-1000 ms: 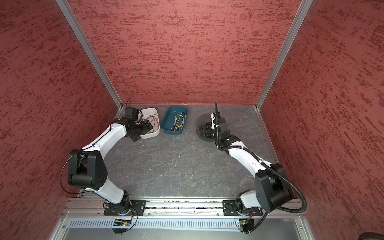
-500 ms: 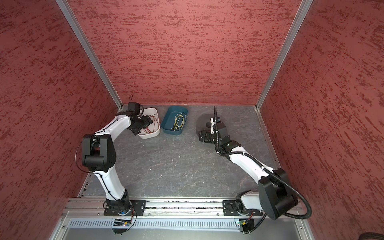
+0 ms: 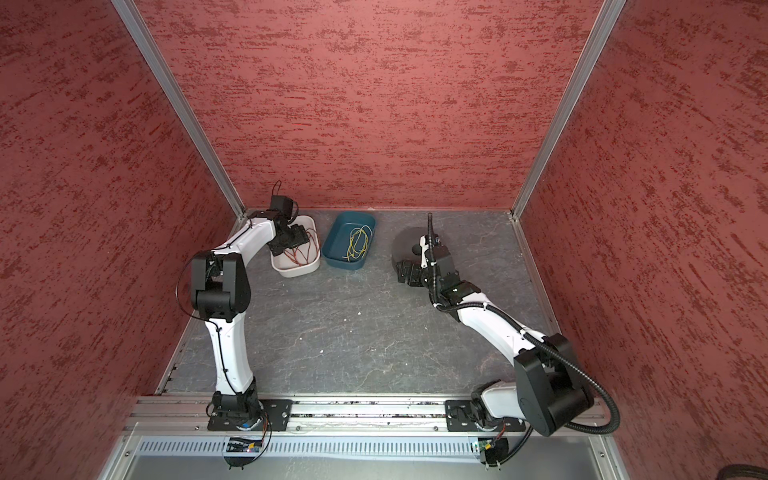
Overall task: Wrap the cables
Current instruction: 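Reach the left gripper into the white tub while the right nears the spool, then close the left gripper on the red cable in the white tub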
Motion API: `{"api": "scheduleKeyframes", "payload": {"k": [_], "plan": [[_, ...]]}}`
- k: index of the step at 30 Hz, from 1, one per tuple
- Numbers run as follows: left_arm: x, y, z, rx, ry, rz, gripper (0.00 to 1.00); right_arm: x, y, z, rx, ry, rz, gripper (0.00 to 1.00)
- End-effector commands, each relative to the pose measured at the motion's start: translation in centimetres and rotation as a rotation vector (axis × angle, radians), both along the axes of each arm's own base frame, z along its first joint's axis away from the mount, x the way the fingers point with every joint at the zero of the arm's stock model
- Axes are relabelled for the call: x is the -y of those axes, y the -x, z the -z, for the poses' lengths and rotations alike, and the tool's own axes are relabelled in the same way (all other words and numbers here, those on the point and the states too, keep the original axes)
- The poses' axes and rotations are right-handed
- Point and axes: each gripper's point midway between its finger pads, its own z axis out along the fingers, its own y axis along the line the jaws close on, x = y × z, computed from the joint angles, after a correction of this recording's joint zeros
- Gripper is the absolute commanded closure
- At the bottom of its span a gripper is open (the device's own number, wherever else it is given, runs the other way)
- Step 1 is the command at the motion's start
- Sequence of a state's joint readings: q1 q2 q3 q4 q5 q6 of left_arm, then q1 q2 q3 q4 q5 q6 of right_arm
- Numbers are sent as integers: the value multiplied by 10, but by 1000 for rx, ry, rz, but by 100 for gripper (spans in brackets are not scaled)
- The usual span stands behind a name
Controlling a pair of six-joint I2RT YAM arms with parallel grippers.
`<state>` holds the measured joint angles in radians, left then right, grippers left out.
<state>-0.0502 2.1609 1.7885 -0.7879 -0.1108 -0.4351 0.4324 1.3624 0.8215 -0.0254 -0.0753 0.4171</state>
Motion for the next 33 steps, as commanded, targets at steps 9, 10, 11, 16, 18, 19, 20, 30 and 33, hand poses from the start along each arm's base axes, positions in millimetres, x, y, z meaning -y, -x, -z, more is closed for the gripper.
{"api": "scheduleKeyframes", "payload": {"k": [9,10,11,16,18,19,20,30,33], "plan": [[-9,-5,54,-99,-35,5,16,-14,-5,0,-8,-53,-32,1],[-8,-6,58,-106,-17,2,16,-14,-4,-1,-7,-52,-31,1],[-7,-7,62,-111,-9,-1,16,-13,-3,-3,-5,-50,-27,1],[-4,-10,74,-133,-2,-8,20,-8,3,-9,7,-45,-17,1],[-5,-10,78,-151,-2,-11,21,-5,5,-13,17,-47,-12,1],[-5,-10,77,-152,-3,-11,23,-5,5,-14,21,-49,-10,1],[-5,-11,76,-153,-4,-12,26,-4,6,-15,23,-50,-7,1],[-8,-13,41,-89,-10,4,94,-2,10,-21,42,-57,-5,1],[-6,-13,21,-46,-5,14,98,-3,10,-21,43,-64,-8,1]]}}
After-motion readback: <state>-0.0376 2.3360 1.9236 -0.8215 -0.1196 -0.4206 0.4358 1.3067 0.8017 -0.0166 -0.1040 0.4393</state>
